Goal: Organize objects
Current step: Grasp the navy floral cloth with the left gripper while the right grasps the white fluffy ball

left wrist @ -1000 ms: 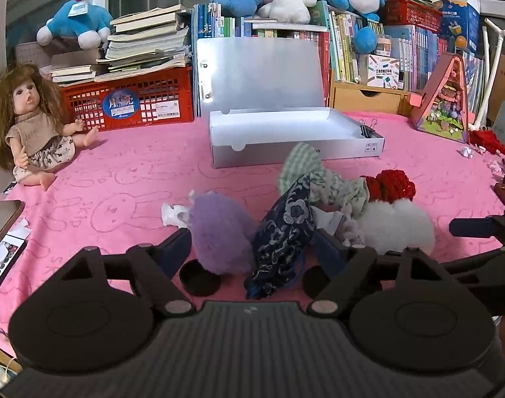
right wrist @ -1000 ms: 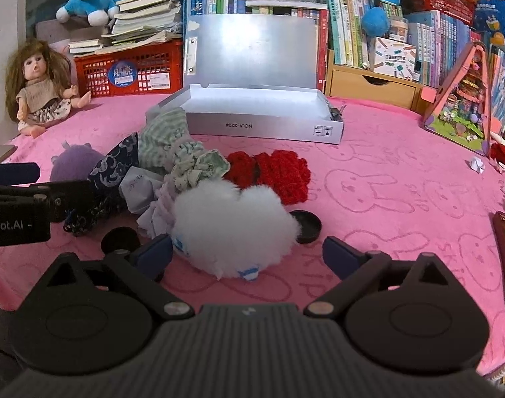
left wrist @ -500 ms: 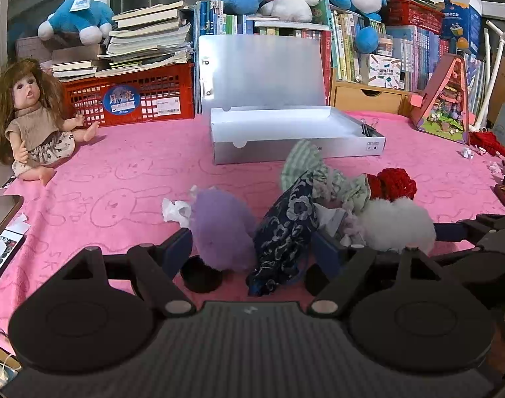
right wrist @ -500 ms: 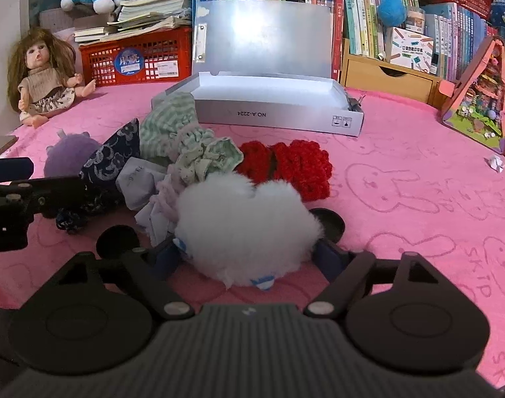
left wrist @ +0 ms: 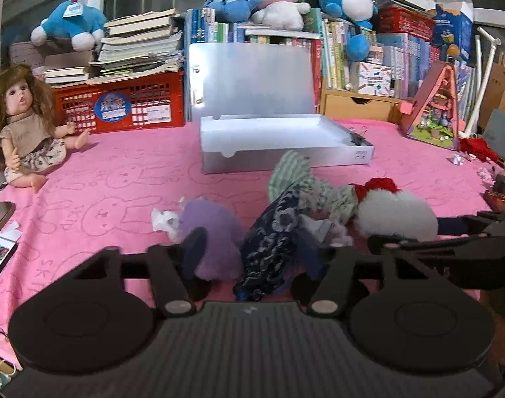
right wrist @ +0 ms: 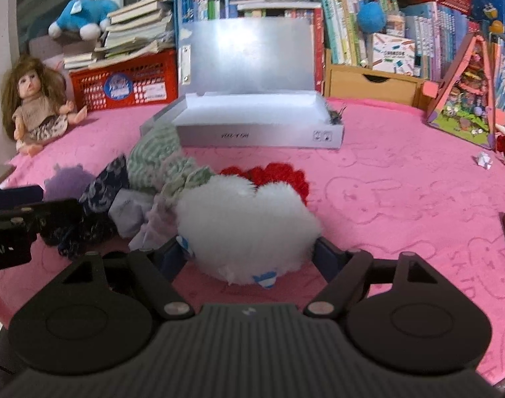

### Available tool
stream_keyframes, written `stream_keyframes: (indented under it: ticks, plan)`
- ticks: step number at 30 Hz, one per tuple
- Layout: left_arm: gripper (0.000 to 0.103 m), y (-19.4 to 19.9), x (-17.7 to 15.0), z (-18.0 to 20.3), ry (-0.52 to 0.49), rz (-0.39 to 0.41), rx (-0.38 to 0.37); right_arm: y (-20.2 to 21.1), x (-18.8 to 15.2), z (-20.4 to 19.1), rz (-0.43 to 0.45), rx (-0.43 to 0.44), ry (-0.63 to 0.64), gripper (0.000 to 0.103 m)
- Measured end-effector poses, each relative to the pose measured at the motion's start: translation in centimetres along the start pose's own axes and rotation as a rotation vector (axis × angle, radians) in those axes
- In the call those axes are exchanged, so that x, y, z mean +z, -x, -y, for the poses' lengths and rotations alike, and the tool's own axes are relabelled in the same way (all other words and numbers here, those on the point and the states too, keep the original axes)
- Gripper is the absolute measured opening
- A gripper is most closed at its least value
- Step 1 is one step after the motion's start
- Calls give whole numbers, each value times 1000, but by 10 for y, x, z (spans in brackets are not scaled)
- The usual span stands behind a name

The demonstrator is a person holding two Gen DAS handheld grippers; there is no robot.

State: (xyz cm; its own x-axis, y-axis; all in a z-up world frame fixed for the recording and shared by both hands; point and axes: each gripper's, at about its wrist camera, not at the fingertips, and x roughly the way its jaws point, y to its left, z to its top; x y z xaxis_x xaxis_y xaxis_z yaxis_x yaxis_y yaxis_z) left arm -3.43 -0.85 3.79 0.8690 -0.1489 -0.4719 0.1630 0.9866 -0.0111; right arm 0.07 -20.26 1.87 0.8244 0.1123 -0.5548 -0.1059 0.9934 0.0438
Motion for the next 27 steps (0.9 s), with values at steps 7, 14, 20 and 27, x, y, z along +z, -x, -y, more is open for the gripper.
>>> stream_keyframes:
  ticks: [7,14,20,27]
  plan:
    - [54,-14,0,13,-48,-10,-23,3,1,9,6,-20,-19,80]
    - [45,-42,-2,14,-43,-61,-28,2,-3,12,-6,-29,-26,80]
    - [36,-47,1,13,-42,-61,-18,2,-2,13,-5,-31,-28,80]
    - [33,-37,14,11,-14,-40,-40,5,3,15,14,-27,-41,80]
